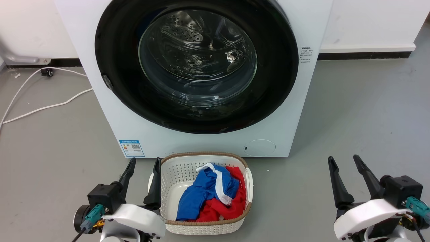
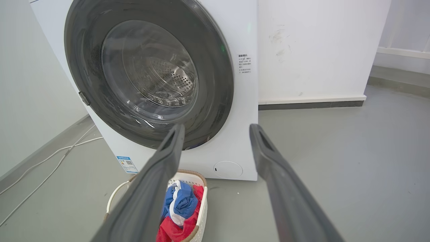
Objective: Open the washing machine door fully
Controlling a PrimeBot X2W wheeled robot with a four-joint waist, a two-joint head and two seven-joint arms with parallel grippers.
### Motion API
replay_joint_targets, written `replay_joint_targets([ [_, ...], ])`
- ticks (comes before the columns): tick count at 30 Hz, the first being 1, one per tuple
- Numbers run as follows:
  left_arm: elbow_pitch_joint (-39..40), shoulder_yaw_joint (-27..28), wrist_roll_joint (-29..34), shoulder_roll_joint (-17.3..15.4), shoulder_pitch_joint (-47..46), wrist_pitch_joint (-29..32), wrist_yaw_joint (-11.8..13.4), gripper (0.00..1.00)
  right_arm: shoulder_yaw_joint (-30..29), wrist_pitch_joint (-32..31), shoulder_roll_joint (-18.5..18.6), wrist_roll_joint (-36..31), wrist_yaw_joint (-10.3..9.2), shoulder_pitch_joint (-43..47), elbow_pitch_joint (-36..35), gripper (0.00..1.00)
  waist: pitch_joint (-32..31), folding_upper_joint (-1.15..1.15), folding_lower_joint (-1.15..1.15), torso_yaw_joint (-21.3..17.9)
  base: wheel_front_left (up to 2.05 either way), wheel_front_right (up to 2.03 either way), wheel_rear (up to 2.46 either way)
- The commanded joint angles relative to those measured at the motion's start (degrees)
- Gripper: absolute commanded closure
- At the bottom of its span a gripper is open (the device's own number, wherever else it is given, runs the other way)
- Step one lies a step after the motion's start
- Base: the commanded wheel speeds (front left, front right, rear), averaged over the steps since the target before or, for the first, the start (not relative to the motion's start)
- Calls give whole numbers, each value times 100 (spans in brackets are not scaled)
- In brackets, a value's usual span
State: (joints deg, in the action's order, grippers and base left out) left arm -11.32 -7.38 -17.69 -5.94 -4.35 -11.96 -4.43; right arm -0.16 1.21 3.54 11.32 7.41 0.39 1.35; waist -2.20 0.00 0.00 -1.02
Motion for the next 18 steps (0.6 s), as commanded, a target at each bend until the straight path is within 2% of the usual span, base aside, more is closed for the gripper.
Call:
replay_joint_targets([
  [1, 21, -23, 146, 5, -89, -60, 41, 0, -12, 44, -22, -163, 11, 55, -70, 0, -3, 0, 0, -3, 0, 0, 0],
  [18, -102, -53, 707, 14, -92, -245, 39, 0, -40, 120, -67, -723, 7, 144, -150, 0, -51, 0, 0, -8, 0, 0, 0],
])
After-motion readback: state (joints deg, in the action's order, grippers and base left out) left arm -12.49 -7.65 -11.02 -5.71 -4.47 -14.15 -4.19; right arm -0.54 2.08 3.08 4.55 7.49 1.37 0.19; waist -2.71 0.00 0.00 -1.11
